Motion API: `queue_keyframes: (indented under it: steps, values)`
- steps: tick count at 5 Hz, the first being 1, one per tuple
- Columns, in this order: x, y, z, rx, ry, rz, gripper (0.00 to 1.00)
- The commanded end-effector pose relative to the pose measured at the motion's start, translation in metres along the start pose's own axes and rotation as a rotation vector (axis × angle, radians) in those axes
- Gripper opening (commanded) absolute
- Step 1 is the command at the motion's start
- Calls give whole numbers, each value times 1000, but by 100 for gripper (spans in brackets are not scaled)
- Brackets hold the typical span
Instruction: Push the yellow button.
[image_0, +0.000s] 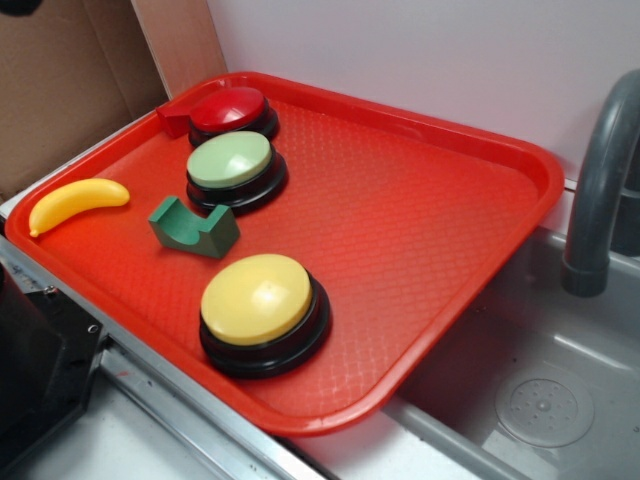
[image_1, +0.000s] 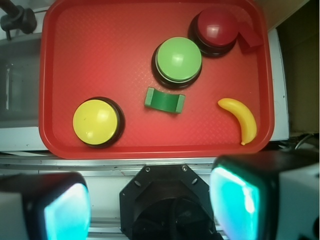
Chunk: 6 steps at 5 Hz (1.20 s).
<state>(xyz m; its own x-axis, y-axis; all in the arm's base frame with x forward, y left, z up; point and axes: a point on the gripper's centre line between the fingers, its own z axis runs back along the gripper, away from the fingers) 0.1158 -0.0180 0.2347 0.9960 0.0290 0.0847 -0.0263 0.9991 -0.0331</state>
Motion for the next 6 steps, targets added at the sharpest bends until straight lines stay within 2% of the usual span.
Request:
queue_keyframes:
  steps: [1, 2, 3, 4, 5, 6]
  values:
    - [0, 0, 0, 0, 0, 0, 100]
    - [42, -29, -48, 147, 74, -222, 100]
    - [49, -46, -82, 198, 55, -373, 100]
    - [49, -61, -130, 119, 58, -494, 100]
    - [40, -67, -150, 62, -14, -586, 100]
    - [43, -82, -186, -47, 12, -624, 100]
